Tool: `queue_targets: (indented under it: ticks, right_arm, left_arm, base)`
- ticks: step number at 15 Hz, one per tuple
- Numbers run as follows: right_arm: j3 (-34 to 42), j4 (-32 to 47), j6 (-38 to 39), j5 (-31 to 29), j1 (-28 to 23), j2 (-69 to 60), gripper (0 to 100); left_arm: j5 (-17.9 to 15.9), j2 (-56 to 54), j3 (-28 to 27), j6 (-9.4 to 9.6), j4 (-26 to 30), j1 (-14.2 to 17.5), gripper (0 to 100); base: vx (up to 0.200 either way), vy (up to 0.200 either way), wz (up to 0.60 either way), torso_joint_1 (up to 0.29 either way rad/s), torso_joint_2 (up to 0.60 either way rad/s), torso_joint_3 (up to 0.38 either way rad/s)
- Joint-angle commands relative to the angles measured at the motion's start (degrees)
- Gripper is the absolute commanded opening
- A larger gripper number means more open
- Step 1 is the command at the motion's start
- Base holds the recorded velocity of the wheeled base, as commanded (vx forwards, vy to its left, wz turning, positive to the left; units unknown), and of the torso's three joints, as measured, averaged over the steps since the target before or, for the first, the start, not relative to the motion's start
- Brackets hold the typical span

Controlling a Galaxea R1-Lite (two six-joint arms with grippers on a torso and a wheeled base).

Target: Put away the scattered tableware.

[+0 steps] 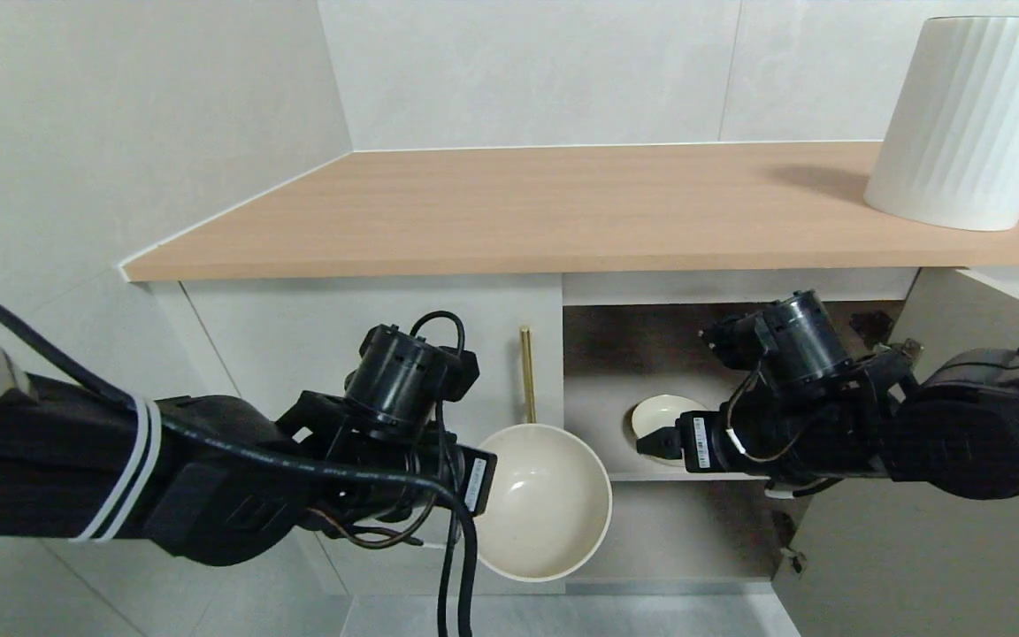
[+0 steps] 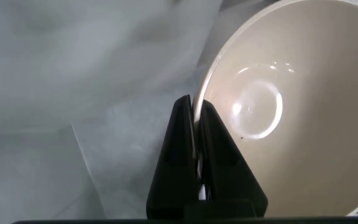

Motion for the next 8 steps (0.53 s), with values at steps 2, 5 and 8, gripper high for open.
queue_targets:
  ticks: [2,5,8]
  right_arm:
    - [0.92,2.41,-0.08,0.11,4.13,-2.95,100]
    - [1.45,2.49,-0.08,0.11,6.42,-2.07,100]
    - [1.54,2.23,-0.70,-0.33,6.94,0.57,100]
  left_arm:
    - [1.02,4.29,-3.36,0.16,0.10,-1.13,0]
    - [3.40,4.56,-4.06,-0.11,0.10,-3.33,0]
    - [3.40,4.56,-4.06,-0.99,0.01,-4.65,0]
  base:
    - [0.000,0.000,0.00,0.000,0.00,0.000]
    - [0.000,0.000,0.00,0.000,0.00,0.000]
    - [0.000,0.000,0.00,0.000,0.00,0.000]
